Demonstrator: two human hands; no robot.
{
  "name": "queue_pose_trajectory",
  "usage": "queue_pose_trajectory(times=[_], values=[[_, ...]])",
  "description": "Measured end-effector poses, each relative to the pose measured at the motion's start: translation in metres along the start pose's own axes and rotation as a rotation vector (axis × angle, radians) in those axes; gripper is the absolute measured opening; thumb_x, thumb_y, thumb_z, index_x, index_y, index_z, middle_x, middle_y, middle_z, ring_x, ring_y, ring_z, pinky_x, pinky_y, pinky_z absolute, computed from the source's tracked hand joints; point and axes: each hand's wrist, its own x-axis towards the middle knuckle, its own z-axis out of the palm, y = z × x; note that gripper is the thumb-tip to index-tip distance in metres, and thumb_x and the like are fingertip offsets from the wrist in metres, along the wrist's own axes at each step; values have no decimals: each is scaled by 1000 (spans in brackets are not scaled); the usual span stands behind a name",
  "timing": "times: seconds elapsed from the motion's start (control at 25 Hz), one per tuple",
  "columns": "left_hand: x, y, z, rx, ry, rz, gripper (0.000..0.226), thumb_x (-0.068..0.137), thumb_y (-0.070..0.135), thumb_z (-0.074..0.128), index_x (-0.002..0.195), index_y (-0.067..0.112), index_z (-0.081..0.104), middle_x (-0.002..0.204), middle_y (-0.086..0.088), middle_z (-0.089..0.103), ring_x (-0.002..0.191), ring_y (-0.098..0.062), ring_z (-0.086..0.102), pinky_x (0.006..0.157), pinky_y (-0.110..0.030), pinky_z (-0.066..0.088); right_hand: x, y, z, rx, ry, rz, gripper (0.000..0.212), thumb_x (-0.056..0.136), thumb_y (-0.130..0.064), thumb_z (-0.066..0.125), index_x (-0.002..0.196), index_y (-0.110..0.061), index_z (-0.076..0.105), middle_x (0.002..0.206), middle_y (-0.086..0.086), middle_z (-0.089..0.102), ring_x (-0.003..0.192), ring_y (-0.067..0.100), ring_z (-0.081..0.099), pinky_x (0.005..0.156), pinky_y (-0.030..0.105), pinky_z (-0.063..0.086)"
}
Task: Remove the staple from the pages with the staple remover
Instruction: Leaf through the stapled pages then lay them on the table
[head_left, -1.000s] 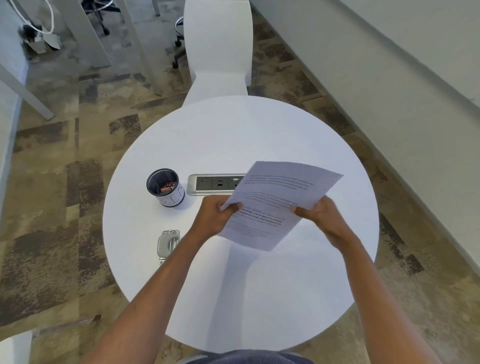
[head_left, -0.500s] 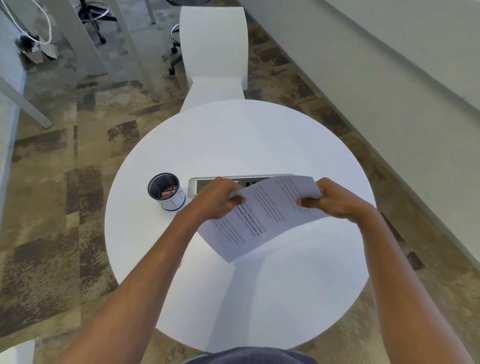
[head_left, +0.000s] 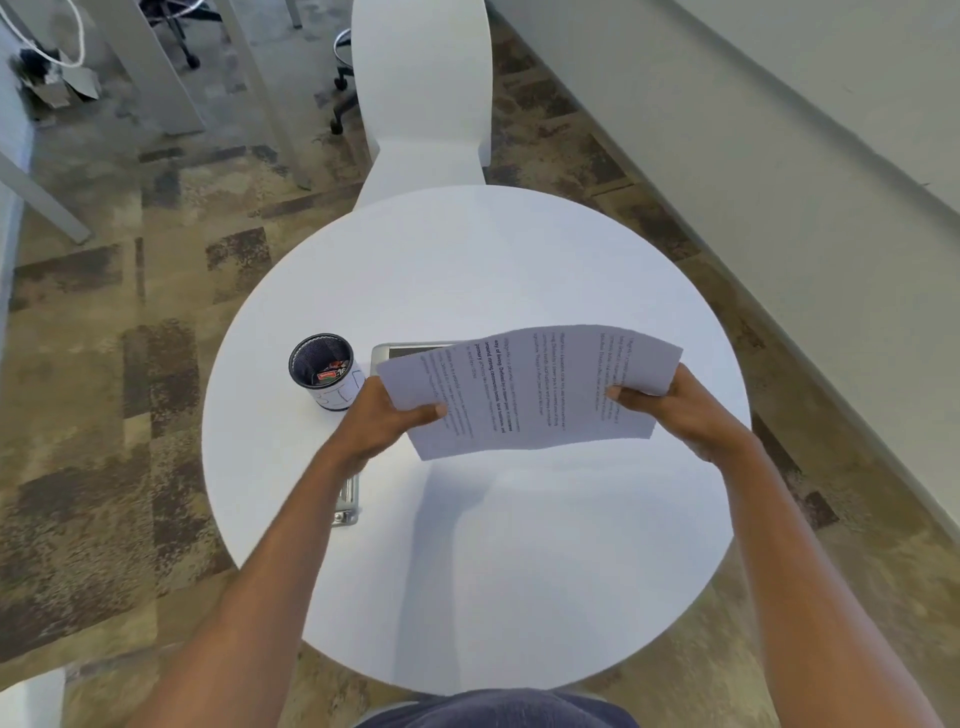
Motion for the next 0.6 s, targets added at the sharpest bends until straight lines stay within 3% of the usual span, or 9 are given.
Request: queue_pose_trajectory(times=[0.12, 0.28, 0.4, 0.48, 0.6], values=[[4, -11, 14, 20, 180, 29, 27, 76, 6, 78, 100, 19, 73, 98, 8, 76, 93, -15, 71, 86, -33, 57, 4, 9, 2, -120, 36, -8, 27, 89, -13, 69, 110, -29, 66, 111, 2, 71, 105, 23, 66, 90, 46, 55], [2, -12, 13, 98, 200, 85, 20, 78, 7, 76, 86, 26, 75, 82, 14, 76, 79, -9, 67, 71, -19, 53, 10, 26, -1, -194, 130, 28, 29, 83, -22, 73, 111, -18, 68, 107, 8, 72, 100, 29, 67, 87, 59, 53], [3, -8, 14, 144, 204, 110, 23, 80, 8, 75, 80, 31, 73, 69, 20, 72, 65, 0, 59, 61, -14, 46, 12, 39, 4, -172, 168, 38, 27, 81, -26, 74, 106, -16, 70, 104, 11, 73, 98, 33, 68, 86, 59, 54], [4, -14, 13, 144, 191, 103, 21, 80, 8, 75, 86, 29, 74, 75, 20, 74, 72, -2, 65, 66, -14, 50, 11, 49, 12, -160, 200, 41, 26, 81, -20, 76, 106, -11, 70, 105, 13, 73, 98, 32, 68, 87, 57, 54], [2, -31, 11, 188, 156, 26, 23, 77, 14, 79, 99, 17, 75, 94, 5, 77, 91, -19, 71, 80, -29, 57, 3, 67, 26, -190, 146, 95, 35, 78, -9, 79, 110, -15, 67, 109, 6, 71, 101, 23, 66, 90, 45, 54]])
